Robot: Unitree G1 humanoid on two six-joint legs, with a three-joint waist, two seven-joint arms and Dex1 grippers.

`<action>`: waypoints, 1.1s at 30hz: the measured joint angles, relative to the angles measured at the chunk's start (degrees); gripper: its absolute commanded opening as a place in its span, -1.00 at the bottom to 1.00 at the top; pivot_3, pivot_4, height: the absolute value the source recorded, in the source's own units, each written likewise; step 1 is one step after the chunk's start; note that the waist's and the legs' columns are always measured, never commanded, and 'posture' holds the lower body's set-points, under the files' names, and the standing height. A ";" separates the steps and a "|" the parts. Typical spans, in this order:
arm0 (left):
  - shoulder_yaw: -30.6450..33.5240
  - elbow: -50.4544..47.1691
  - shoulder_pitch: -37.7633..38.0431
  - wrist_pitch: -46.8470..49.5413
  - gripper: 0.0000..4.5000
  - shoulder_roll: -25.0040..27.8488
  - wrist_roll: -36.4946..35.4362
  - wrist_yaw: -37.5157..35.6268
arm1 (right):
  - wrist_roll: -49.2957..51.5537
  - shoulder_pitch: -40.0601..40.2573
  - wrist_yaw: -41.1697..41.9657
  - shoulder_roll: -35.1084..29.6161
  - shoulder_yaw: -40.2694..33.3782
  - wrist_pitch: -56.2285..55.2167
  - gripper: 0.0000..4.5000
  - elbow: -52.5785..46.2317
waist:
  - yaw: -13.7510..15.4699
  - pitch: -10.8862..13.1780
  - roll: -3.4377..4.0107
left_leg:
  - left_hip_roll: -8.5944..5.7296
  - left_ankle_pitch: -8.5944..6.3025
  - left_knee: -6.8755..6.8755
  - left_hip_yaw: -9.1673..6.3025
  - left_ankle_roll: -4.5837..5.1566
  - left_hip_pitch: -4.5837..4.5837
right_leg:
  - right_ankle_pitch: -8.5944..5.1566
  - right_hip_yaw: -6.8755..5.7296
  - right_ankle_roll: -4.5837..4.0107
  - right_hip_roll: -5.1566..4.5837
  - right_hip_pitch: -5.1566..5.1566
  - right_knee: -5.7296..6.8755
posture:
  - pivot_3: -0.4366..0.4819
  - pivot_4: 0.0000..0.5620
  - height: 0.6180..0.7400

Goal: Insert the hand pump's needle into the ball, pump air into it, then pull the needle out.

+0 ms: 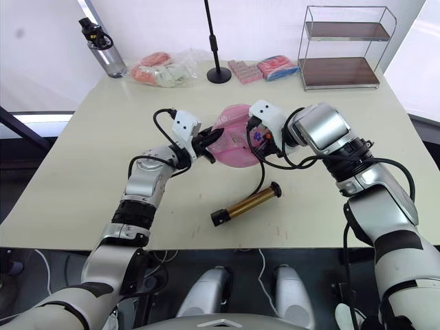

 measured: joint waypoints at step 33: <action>-0.03 -1.31 0.74 0.59 -0.99 -0.02 -0.09 -0.02 | -4.70 -0.10 4.13 0.55 0.62 -2.38 -0.86 2.07 | -0.06 0.00 0.00 | 0.00 0.00 0.01 0.00 -0.01 0.02 | 0.00 0.00 0.00 0.00 0.00 0.03 | -0.05 -0.47 0.86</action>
